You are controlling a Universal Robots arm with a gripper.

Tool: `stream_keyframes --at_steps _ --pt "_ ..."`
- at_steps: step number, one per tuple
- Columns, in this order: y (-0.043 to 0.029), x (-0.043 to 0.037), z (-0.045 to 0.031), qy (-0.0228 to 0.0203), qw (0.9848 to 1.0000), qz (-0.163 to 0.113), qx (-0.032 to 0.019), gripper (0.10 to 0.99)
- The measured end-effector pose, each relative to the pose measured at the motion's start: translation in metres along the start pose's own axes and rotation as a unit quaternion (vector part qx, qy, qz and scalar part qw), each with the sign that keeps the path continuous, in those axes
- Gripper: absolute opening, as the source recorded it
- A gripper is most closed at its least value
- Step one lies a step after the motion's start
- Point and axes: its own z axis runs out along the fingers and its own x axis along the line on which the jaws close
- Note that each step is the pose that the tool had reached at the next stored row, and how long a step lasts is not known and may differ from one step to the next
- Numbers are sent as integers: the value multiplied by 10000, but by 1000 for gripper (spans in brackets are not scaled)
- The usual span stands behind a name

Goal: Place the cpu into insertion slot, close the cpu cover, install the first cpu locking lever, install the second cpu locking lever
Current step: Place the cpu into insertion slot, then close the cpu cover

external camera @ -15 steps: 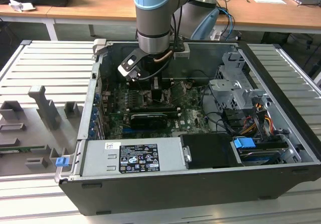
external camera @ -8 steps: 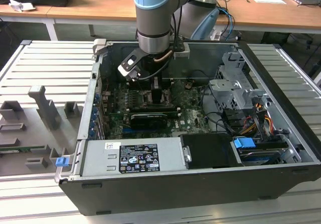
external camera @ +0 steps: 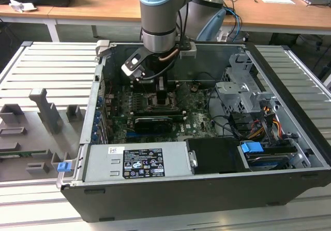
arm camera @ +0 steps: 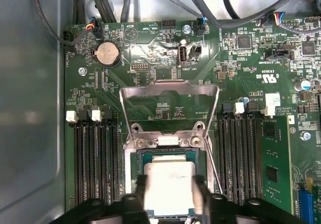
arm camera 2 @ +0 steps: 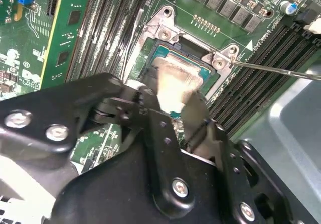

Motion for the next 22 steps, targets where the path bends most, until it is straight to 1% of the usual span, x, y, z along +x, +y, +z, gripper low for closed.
stream_keyframes --at_steps 1,2,3,4,7,9,18,20,22 --pt "5 0 -5 0 10000 1 9 400" --pt "11 0 -11 0 10000 1 21 341" --pt "15 1 -16 -1 10000 1 31 341" --pt "20 1 -25 -5 10000 1 41 278" --pt "21 1 -41 -10 10000 0 42 106" --pt "23 1 -77 -10 10000 0 42 106" --pt "31 2 -120 -9 10000 0 43 106" --pt "91 4 -116 -11 10000 1 70 106" --pt "124 5 -116 -12 10000 0 86 106"
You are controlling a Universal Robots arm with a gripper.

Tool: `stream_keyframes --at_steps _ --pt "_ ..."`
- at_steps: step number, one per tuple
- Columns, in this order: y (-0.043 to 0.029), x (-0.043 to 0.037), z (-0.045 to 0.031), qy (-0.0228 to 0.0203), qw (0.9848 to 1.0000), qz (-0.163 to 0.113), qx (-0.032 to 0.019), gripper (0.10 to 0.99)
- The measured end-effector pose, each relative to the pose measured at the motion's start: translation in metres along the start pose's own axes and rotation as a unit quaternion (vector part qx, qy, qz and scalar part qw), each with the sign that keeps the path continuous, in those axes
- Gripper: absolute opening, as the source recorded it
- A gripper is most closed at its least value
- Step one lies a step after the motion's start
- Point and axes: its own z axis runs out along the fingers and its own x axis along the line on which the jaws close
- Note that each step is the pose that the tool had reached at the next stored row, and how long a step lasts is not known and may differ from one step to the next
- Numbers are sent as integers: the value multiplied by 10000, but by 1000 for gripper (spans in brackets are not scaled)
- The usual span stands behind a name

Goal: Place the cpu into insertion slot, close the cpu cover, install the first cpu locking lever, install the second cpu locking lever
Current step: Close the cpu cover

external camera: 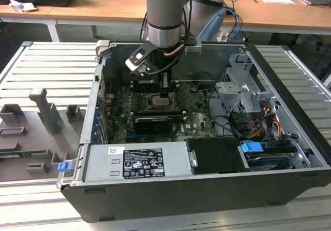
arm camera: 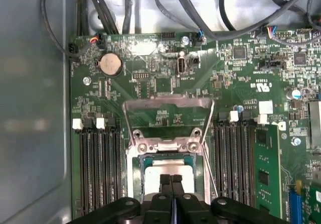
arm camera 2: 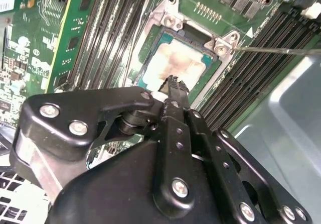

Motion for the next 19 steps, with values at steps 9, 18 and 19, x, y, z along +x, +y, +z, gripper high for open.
stream_keyframes --at_steps 9,18,19 --pt "12 2 -102 -1 10000 0 14 106" --pt "14 7 -221 -1 10000 -2 14 106" --pt "15 8 -225 -1 10000 -2 14 106"
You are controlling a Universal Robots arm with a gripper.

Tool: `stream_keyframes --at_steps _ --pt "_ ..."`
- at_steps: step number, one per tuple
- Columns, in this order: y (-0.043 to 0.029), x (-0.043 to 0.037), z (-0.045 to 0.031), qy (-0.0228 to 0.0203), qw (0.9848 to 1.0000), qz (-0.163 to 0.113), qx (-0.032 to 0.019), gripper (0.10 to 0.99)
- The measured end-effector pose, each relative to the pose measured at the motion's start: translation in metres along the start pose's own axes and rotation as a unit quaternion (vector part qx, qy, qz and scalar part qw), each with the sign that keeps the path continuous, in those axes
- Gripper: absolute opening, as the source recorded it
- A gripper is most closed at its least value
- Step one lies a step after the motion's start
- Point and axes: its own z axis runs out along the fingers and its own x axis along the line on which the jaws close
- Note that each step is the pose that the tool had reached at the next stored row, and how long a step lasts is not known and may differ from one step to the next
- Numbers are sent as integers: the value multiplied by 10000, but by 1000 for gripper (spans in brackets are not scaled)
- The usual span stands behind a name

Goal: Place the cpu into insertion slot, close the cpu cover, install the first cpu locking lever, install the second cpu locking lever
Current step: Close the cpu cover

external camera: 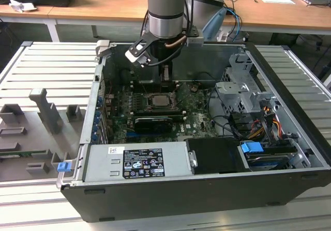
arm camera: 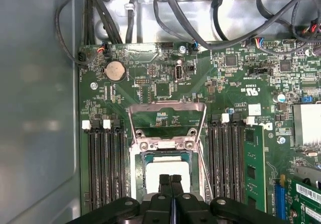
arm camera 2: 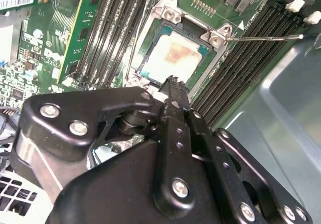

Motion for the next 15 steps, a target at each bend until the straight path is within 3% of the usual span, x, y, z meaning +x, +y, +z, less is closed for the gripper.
stream_keyframes --at_steps 6,8,15 --pt "33 4 -23 -1 10000 1 1 106" --pt "38 13 -102 -1 10000 0 0 106" --pt "63 29 -131 -10 10000 0 0 106"
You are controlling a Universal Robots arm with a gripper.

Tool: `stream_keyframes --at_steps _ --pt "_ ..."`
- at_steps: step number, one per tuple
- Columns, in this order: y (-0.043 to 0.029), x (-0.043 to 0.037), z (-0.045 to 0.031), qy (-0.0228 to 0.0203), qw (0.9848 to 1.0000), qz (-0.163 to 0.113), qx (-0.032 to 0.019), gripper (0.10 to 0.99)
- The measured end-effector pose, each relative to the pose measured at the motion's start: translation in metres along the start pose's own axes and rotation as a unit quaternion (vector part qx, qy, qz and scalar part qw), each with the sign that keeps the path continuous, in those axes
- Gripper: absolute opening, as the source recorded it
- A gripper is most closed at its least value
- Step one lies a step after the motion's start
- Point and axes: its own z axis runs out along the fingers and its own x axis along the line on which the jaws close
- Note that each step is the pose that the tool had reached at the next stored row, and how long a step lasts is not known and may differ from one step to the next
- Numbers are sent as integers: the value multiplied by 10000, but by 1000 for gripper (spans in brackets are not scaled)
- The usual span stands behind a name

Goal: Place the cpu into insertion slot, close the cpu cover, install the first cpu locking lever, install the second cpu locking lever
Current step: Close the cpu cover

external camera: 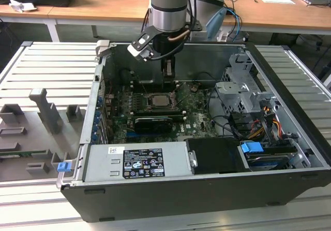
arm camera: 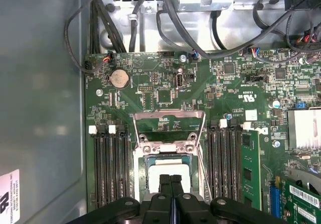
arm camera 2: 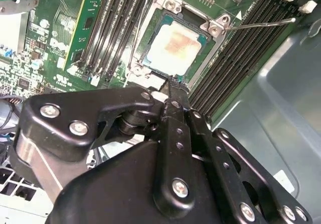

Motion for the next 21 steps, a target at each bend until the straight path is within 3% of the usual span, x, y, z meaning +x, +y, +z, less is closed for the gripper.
stream_keyframes --at_steps 7,21 --pt "8 32 -147 -13 10000 -1 -1 106" --pt "137 75 -148 -20 10000 -1 -1 106"
